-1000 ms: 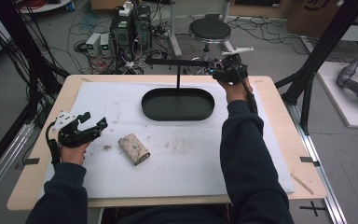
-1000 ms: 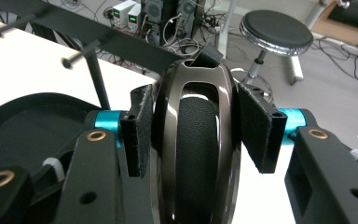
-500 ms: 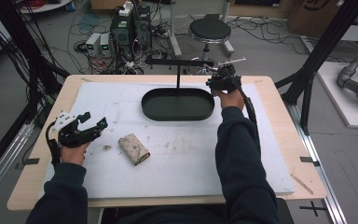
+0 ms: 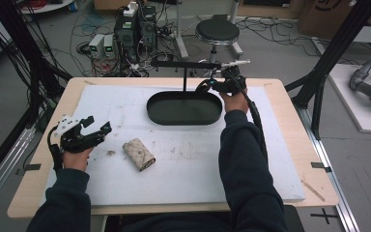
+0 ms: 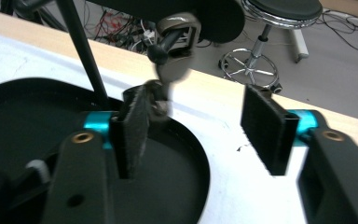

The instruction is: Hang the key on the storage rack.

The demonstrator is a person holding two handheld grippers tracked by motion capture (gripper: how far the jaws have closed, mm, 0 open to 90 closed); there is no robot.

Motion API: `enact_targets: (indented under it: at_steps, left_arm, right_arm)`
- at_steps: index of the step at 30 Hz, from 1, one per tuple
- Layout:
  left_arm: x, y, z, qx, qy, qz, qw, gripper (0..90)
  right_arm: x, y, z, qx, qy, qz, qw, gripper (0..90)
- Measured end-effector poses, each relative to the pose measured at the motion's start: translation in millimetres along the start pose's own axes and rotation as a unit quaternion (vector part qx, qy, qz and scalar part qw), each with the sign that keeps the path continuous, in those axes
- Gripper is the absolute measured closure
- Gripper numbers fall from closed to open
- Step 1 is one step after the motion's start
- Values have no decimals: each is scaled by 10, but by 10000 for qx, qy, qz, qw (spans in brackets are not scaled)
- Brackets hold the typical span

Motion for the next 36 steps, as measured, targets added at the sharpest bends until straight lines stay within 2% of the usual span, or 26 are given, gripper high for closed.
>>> enact_targets:
  at_steps: [1, 2, 3, 4, 6, 9, 10, 11, 12, 13, 15, 18, 19, 20, 21, 22, 23, 27, 28, 30, 32, 35, 36]
  left_arm:
    - [0, -1, 0, -2, -2, -1, 10000, 252]
    - [0, -1, 0, -3, 1, 4, 10000, 252]
    - [1, 0, -3, 6, -8, 11, 10000, 252]
    - [2, 1, -4, 10, -8, 15, 10000, 252]
    - [0, 7, -3, 5, 0, 15, 10000, 252]
    - [-6, 10, 5, 5, 14, 3, 10000, 252]
    - [-6, 10, 7, 0, 16, 8, 10000, 252]
    - [-8, 11, 8, -3, 27, 21, 10000, 252]
    - [-8, 10, 10, -7, 23, 24, 10000, 252]
    - [-8, 11, 11, -7, 23, 34, 10000, 252]
    - [-9, 11, 12, -12, 26, 37, 10000, 252]
    - [-8, 16, 13, -31, 5, 15, 10000, 252]
    - [-8, 19, 15, -38, 14, 15, 10000, 252]
    - [-9, 19, 15, -40, 17, 11, 10000, 252]
    - [-10, 20, 13, -43, 16, 4, 10000, 252]
    - [-9, 21, 10, -44, 17, 25, 10000, 252]
    - [-8, 19, 9, -51, 10, 24, 10000, 252]
    - [-9, 33, 12, -57, 34, 35, 10000, 252]
    - [-9, 34, 12, -64, 33, 36, 10000, 252]
    - [-10, 33, 11, -64, 45, 42, 10000, 252]
    - [-8, 25, 9, -85, 38, 49, 9999, 252]
    - [-11, 18, 4, -105, 46, 58, 9999, 252]
    - [-11, 18, 2, -113, 37, 50, 9999, 252]
  right_arm:
    - [0, 12, 31, -5, -33, 53, 10000, 387]
    - [5, 41, 89, -82, -52, 188, 9998, 321]
    - [5, 41, 89, -82, -52, 188, 9998, 321]
    - [24, 61, 123, -217, -158, 240, 9994, 276]
    - [73, 117, 185, -216, -357, 441, 9982, 220]
    - [163, 222, 323, -384, -542, 505, 9965, 209]
    - [241, 292, 453, -476, -415, 592, 9962, 209]
    - [241, 292, 453, -476, -415, 592, 9962, 209]
    - [299, 324, 518, -528, -261, 699, 9958, 210]
    - [430, 401, 620, -598, -328, 732, 9950, 209]
    - [487, 424, 661, -627, -299, 685, 9952, 209]
    - [773, 507, 810, -664, -247, 639, 9954, 204]
    - [974, 523, 872, -609, -217, 703, 9954, 204]
    - [974, 523, 872, -609, -217, 703, 9954, 204]
    - [1050, 526, 892, -584, -183, 715, 9956, 204]
    - [1263, 535, 926, -567, -92, 698, 9959, 204]
    - [1263, 535, 926, -567, -92, 698, 9959, 204]
    - [1507, 560, 920, -379, -22, 730, 9966, 204]
    - [1548, 564, 910, -375, 10, 666, 9971, 204]
    - [1614, 551, 867, -403, 62, 482, 9980, 204]
    - [1634, 542, 846, -406, 55, 456, 9981, 204]
    - [1657, 516, 804, -380, -50, 551, 9977, 204]
    - [1648, 522, 805, -348, -3, 573, 9978, 204]
Point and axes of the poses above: each handheld gripper's, and its own axes: z roughly backward along the jaws, x roughly out of its underside, y roughly to its right, the point moved 4 cm from there along -z, roughly forward along the jaws, and after that the axes turned 4 degrees about -y, right-handed, at the moved point
